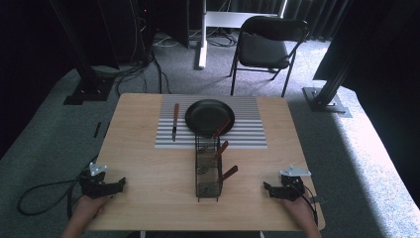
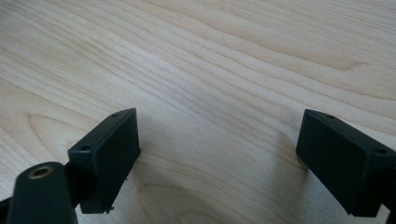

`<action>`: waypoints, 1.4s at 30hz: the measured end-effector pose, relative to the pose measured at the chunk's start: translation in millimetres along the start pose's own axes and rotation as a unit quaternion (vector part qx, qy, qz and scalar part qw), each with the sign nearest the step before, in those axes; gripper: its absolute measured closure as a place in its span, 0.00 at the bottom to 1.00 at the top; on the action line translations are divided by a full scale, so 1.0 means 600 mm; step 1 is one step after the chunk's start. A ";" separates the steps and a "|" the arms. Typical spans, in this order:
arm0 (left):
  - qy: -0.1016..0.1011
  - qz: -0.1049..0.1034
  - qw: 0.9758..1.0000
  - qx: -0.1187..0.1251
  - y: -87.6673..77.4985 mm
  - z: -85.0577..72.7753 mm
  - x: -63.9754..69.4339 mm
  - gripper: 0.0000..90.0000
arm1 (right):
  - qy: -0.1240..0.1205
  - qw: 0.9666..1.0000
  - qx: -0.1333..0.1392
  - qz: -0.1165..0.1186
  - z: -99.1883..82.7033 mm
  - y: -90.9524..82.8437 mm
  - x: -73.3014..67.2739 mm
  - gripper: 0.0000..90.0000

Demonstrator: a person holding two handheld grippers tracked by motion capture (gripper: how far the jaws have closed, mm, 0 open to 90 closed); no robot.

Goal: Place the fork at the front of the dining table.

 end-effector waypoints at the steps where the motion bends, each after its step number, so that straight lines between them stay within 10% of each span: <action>1: 0.000 0.000 1.000 0.000 0.000 0.000 0.000 0.00 | 0.000 1.000 0.000 0.000 0.000 0.000 0.000 0.14; 21: 0.000 0.000 1.000 -0.001 0.000 0.000 0.000 0.00 | 0.029 0.999 -0.002 0.019 0.013 -0.030 -0.023 0.17; 33: 0.000 0.000 1.000 0.000 0.000 0.000 0.000 0.00 | 0.008 0.996 0.028 0.081 0.065 -0.069 -0.108 0.18; 42: 0.000 0.000 1.000 0.000 0.000 0.000 0.000 0.00 | -0.001 0.987 0.067 0.143 0.118 -0.108 -0.187 0.19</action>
Point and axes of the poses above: each handheld gripper's, and its own axes: y roughly forward along the jaws, z roughly out of its top, x roughly to its right, the point moved 10 cm from there along y, roughly forward along the jaws, and after that the axes turned 6 degrees about x, right-handed, at the moved point
